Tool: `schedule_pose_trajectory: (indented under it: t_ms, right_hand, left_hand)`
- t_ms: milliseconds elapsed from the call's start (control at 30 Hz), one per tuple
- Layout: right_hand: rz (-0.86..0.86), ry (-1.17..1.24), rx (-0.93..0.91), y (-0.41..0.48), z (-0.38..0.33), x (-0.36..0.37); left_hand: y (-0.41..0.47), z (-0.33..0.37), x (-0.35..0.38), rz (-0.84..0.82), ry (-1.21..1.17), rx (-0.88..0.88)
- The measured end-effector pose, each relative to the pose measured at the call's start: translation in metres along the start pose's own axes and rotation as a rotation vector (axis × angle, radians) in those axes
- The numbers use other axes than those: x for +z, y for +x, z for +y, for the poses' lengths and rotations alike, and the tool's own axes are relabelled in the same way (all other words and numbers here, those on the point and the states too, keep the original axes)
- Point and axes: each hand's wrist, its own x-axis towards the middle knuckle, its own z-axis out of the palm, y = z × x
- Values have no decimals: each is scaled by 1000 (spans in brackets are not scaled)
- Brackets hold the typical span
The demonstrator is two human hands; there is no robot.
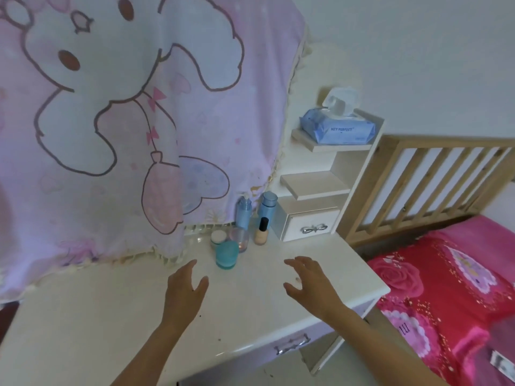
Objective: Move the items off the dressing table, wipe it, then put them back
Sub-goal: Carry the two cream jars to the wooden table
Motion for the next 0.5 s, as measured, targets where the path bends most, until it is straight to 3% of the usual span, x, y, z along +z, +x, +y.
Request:
schedule_pose_trajectory:
  t_ms: [200, 500]
  right_hand:
    - [-193, -11, -14, 33, 2, 51]
    - [-216, 162, -22, 126, 5, 89]
  left_hand:
    - [12, -34, 7, -50, 62, -94]
    - [34, -50, 9, -29, 206, -132]
